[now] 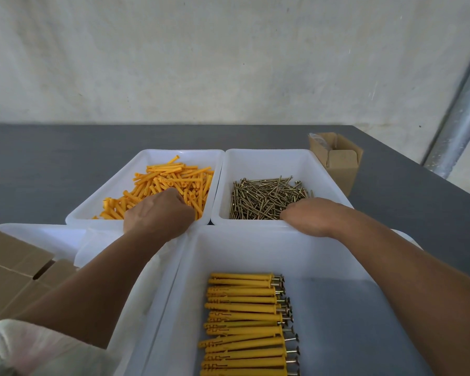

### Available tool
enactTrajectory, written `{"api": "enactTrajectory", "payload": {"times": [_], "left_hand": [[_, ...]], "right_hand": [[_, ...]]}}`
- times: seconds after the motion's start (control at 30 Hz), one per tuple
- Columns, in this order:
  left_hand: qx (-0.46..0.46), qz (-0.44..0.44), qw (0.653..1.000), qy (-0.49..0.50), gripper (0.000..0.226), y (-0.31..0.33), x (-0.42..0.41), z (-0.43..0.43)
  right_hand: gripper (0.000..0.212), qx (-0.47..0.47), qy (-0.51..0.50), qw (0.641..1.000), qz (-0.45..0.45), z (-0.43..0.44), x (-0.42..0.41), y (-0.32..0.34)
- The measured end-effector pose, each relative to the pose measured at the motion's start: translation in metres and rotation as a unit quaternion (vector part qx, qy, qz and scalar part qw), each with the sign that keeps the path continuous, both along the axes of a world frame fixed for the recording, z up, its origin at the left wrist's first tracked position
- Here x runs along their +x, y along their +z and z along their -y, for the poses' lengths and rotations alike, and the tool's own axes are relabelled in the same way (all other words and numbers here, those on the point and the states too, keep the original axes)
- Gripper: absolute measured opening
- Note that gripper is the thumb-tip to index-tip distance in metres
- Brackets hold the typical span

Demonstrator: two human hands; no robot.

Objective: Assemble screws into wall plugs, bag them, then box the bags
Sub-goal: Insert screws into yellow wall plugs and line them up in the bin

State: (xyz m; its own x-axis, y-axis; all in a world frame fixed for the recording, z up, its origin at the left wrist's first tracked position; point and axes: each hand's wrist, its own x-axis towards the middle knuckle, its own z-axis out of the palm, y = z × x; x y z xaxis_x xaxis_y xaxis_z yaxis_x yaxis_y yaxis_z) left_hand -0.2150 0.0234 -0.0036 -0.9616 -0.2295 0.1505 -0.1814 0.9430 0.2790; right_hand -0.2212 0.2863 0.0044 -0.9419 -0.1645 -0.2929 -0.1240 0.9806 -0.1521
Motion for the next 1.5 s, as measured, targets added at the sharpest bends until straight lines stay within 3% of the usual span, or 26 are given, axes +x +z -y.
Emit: {"api": "enactTrajectory", "payload": {"times": [0.5,1.1,1.23,1.5], "left_hand": [[0.022,-0.025,0.999,0.001,0.021,0.001,0.004,-0.001],[0.036,-0.062,0.997,0.023,0.022,-0.003,0.007,-0.003],[0.031,-0.065,0.997,0.020,0.023,-0.003,0.007,-0.003],[0.033,-0.059,0.998,0.019,0.023,-0.003,0.005,-0.002]], "right_hand": [[0.036,-0.071,-0.029,0.996,-0.049,-0.006,0.002,-0.005],[0.062,-0.021,0.016,1.000,-0.001,0.029,-0.034,0.001],[0.058,0.012,0.035,0.999,0.007,0.039,-0.039,-0.003],[0.030,0.057,0.092,0.994,-0.014,0.037,-0.029,0.013]]}}
